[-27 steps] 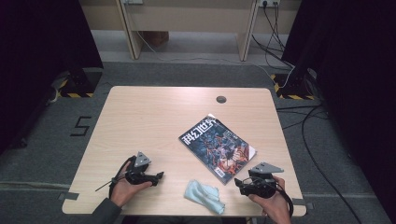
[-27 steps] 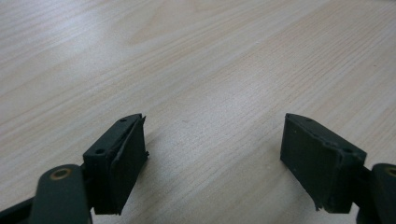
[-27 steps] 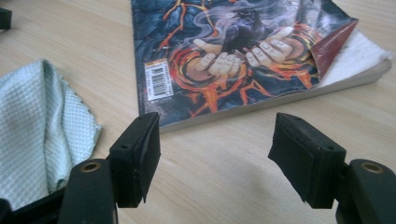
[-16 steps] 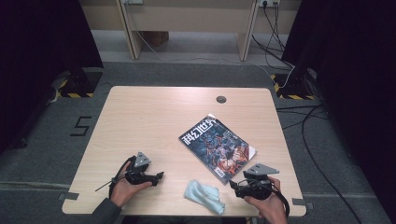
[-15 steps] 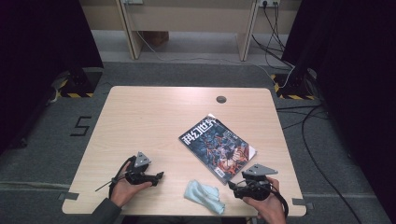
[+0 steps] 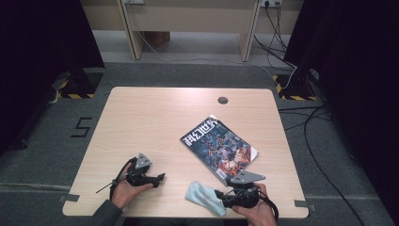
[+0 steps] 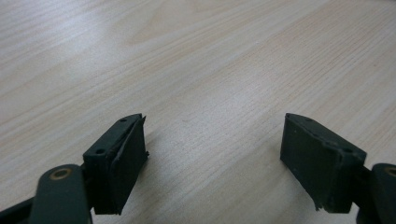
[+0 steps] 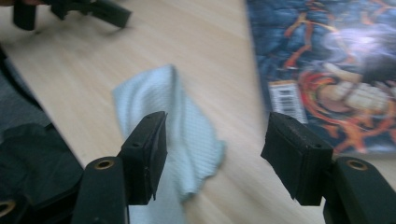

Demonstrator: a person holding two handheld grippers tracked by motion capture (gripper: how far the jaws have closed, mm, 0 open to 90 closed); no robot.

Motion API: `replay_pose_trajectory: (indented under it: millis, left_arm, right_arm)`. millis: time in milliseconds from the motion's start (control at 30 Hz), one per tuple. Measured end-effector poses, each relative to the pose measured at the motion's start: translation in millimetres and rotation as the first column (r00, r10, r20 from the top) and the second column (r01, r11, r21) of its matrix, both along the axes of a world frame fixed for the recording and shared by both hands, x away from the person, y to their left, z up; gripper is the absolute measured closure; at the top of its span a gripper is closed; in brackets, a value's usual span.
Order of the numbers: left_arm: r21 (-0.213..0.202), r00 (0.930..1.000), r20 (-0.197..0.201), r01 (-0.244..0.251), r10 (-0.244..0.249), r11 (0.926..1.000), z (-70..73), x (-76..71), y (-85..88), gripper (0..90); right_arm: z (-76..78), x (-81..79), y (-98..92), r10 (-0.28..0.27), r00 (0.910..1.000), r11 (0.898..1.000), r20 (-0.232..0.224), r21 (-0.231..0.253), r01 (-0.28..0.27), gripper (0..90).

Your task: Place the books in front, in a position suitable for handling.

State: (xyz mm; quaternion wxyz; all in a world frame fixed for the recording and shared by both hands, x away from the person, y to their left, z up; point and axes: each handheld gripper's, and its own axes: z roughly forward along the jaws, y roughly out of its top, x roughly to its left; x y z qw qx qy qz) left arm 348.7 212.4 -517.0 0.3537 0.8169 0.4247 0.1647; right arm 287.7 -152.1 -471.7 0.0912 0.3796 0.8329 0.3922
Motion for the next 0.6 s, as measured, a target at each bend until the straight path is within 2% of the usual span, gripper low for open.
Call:
replay_pose_trajectory:
  millis: [33, 67, 100, 133, 167, 200, 233, 267, 300, 467, 500, 600]
  left_arm:
    - [0.000, 1.0000, 0.000, 0.000, 0.000, 1.0000, 0.0, 0.0, 0.0, 21.5]
    - [0.000, 1.0000, 0.000, 0.000, 0.000, 1.0000, 0.0, 0.0, 0.0, 21.5]
    - [0.000, 1.0000, 0.001, -0.001, 0.001, 1.0000, -0.1, -0.1, -0.2, 21.5]
    - [0.000, 1.0000, 0.001, -0.001, 0.001, 1.0000, -0.1, -0.1, -0.2, 21.5]
    - [0.000, 1.0000, 0.002, 0.000, 0.000, 1.0000, -0.2, -0.1, 0.0, 21.5]
    - [0.000, 1.0000, 0.002, 0.000, 0.000, 1.0000, -0.2, -0.1, 0.0, 21.5]
    - [0.000, 1.0000, 0.002, 0.001, -0.001, 1.0000, -0.2, -0.1, 0.0, 21.5]
    - [-0.001, 1.0000, 0.002, 0.000, 0.000, 1.0000, -0.2, 0.0, 0.0, 21.5]
    - [0.000, 1.0000, 0.003, 0.000, 0.000, 1.0000, -0.3, 0.0, 0.1, 21.4]
    - [0.000, 1.0000, 0.003, -0.001, 0.001, 1.0000, -0.3, 0.3, 0.0, 21.3]
    - [0.001, 1.0000, 0.004, -0.001, 0.001, 1.0000, -0.3, 0.4, 0.1, 21.3]
    - [0.001, 1.0000, 0.004, -0.001, 0.001, 1.0000, -0.4, 0.3, 0.1, 21.2]
  right_arm:
    - [0.0, -3.4, 7.5, 0.034, 0.9994, 0.999, 0.003, 0.011, -0.034, 42.0]
    - [0.0, -3.4, 7.5, 0.034, 0.9994, 0.999, 0.003, 0.011, -0.034, 42.0]
    - [-0.6, -7.0, 15.6, 0.070, 0.9976, 0.997, 0.001, 0.012, -0.070, 44.5]
    - [-0.6, -7.0, 15.6, 0.070, 0.9976, 0.997, 0.001, 0.012, -0.070, 44.5]
    - [-3.0, -9.9, 24.2, 0.107, 0.9942, 0.994, -0.004, -0.004, -0.107, 46.4]
    - [-3.0, -9.9, 24.2, 0.107, 0.9942, 0.994, -0.004, -0.004, -0.107, 46.4]
    - [-6.3, -10.9, 31.3, 0.132, 0.9912, 0.991, -0.015, -0.027, -0.132, 49.3]
    - [-6.3, -10.9, 31.3, 0.132, 0.9912, 0.991, -0.015, -0.027, -0.132, 49.3]
    - [-10.0, -10.6, 35.9, 0.153, 0.9878, 0.987, -0.028, -0.043, -0.154, 52.9]
    - [-14.9, -11.5, 43.0, 0.185, 0.9824, 0.980, -0.024, -0.072, -0.186, 60.8]
    - [-18.2, -11.4, 45.7, 0.191, 0.9814, 0.976, -0.022, -0.099, -0.192, 65.3]
    - [-24.6, -9.9, 47.4, 0.210, 0.9770, 0.968, -0.041, -0.135, -0.213, 70.3]
